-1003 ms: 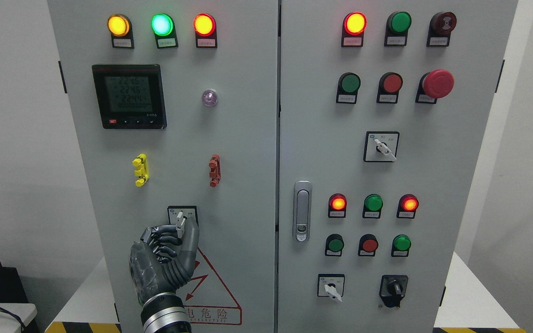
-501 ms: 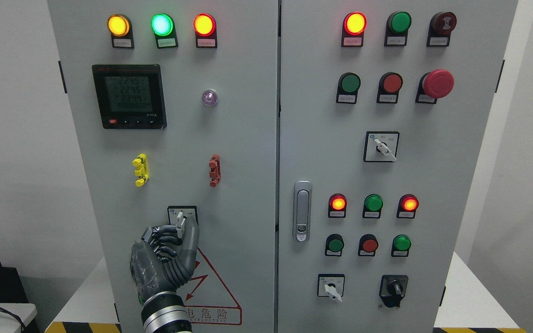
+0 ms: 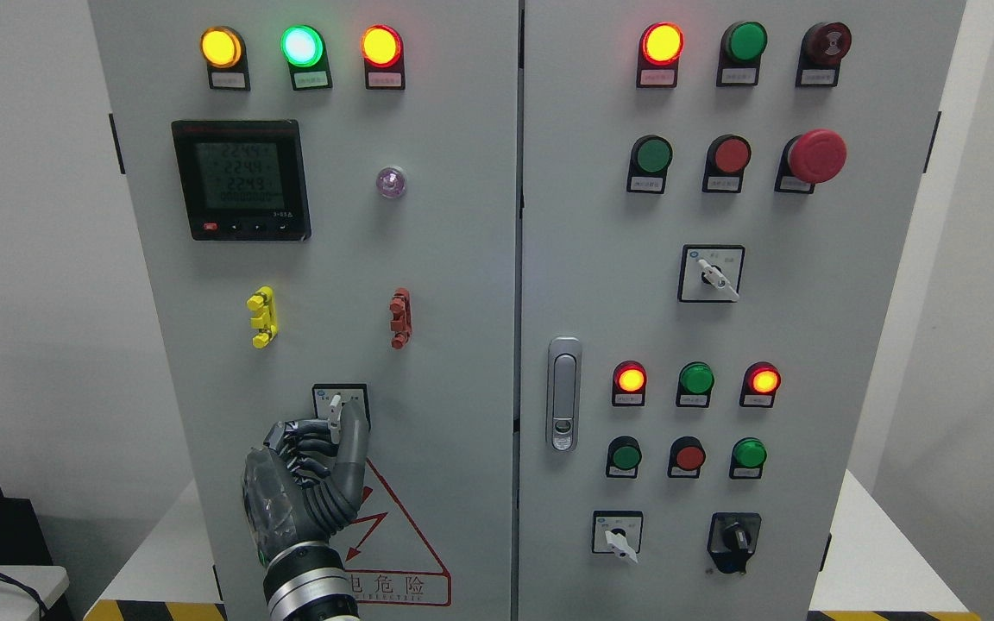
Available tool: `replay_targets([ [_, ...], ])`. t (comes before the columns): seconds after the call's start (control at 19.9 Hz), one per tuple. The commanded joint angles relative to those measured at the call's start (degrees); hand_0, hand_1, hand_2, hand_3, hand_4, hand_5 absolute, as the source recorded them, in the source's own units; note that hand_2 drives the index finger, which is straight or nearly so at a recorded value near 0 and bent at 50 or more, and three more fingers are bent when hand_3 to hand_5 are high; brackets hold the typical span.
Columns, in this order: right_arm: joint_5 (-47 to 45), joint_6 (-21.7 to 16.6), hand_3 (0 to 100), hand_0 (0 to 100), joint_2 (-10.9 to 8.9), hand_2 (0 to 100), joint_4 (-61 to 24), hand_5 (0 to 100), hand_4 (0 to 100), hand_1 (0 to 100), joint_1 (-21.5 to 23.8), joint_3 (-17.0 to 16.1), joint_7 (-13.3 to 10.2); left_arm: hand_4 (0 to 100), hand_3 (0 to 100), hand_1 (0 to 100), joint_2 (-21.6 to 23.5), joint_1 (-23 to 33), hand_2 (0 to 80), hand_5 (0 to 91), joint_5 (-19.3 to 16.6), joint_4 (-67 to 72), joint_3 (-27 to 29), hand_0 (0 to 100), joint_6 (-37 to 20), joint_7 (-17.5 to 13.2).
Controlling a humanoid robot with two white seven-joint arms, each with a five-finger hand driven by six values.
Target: Turn on light switch 1
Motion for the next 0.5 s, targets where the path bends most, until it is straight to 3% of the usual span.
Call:
replay_targets([
  [0.0,-1.0,-0.1,0,12,0.0,0,0.0,0,0,39,0.0,0.0,0.0,85,77,45,0.0,-0.1,55.6,77.9,-0.1,-0.1,0.0,19,0.1,0.0],
  [0.45,-1.0,-0.1,0,12,0.0,0,0.0,0,0,39,0.0,0.0,0.0,85,77,44,0.1,-0.3,55.5,78.0,-0.3,-0.1,0.1,20,1.1,0.0],
])
